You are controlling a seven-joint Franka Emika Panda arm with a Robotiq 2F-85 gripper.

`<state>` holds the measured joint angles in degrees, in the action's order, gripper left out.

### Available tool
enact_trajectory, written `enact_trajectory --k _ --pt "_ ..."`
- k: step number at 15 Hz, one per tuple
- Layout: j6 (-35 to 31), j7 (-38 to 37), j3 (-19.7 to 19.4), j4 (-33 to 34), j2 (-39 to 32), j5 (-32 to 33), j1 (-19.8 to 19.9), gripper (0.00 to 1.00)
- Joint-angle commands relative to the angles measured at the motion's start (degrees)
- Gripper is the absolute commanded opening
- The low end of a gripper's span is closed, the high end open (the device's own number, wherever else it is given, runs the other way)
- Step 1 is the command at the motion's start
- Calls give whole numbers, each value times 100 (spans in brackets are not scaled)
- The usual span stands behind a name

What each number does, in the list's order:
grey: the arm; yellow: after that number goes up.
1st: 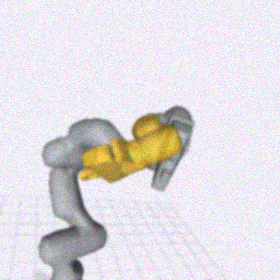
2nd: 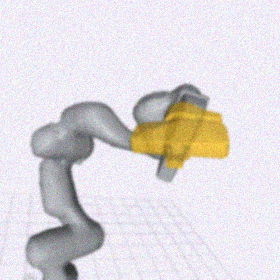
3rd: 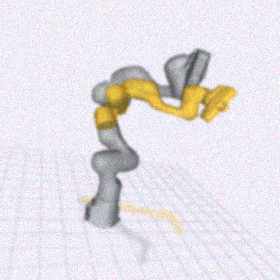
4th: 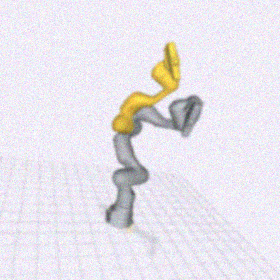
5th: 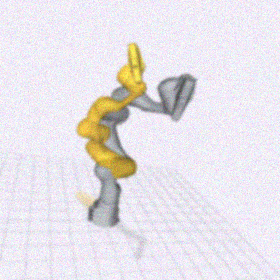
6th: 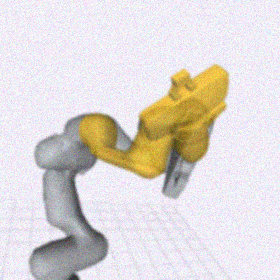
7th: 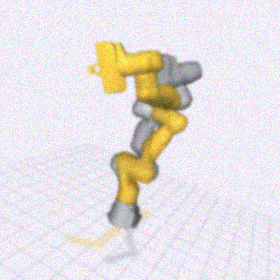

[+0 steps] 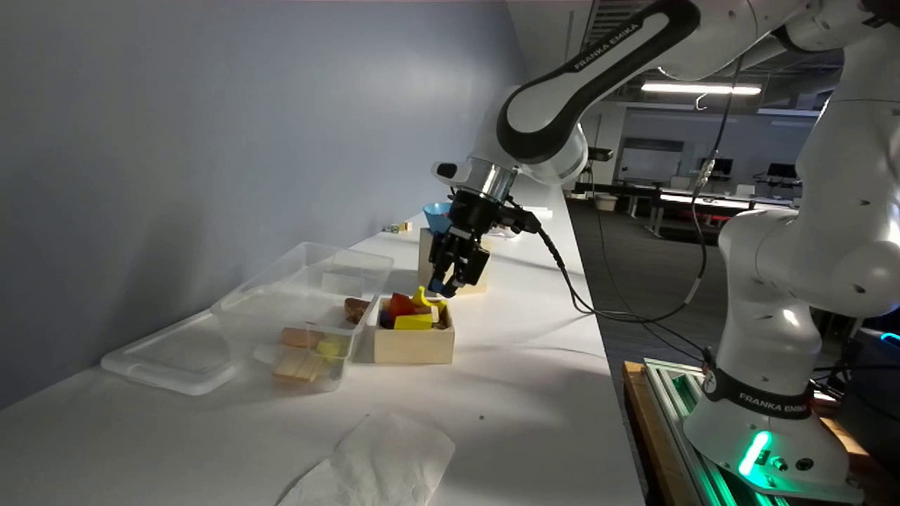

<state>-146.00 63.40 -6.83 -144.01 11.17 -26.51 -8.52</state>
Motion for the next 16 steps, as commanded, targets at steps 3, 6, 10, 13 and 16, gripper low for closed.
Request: enact_trajectory --k 3,6,10,13,16 --pt "510 -87 151 615 -532 231 194 18" --pt "474 -112 218 740 -660 235 281 18" --pt "542 -115 293 878 -770 235 361 84" --pt "461 -1 344 903 -774 115 386 99" --pt "62 363 368 757 -575 -263 356 100"
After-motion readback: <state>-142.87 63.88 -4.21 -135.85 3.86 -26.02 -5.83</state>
